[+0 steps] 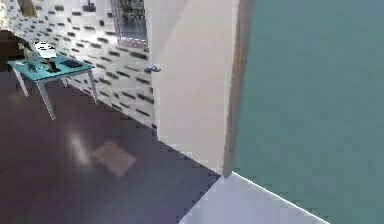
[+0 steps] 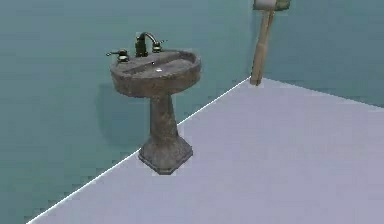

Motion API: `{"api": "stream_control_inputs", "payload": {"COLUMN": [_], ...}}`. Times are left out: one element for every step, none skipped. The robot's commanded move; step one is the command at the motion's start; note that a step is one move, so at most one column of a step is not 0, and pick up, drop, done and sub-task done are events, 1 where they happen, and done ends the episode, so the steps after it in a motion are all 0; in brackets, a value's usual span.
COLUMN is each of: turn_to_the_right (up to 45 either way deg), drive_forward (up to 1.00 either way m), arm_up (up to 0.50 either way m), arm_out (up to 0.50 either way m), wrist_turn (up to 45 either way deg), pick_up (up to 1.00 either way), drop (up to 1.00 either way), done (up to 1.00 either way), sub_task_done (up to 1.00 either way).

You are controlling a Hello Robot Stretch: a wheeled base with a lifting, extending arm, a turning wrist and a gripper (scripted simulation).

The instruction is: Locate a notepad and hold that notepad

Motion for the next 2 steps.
{"api": "stream_control_inputs", "payload": {"turn_to_the_right": [0.0, -45.0], "drive_forward": [0.20, 0.00], "arm_up": [0.00, 0.00], "arm_out": [0.00, 0.00], "wrist_turn": [0.0, 0.0], "pick_up": [0.00, 0.00], "drop": [0.00, 0.00], "done": [0.00, 0.00], "sub_task_done": [0.00, 0.00]}}
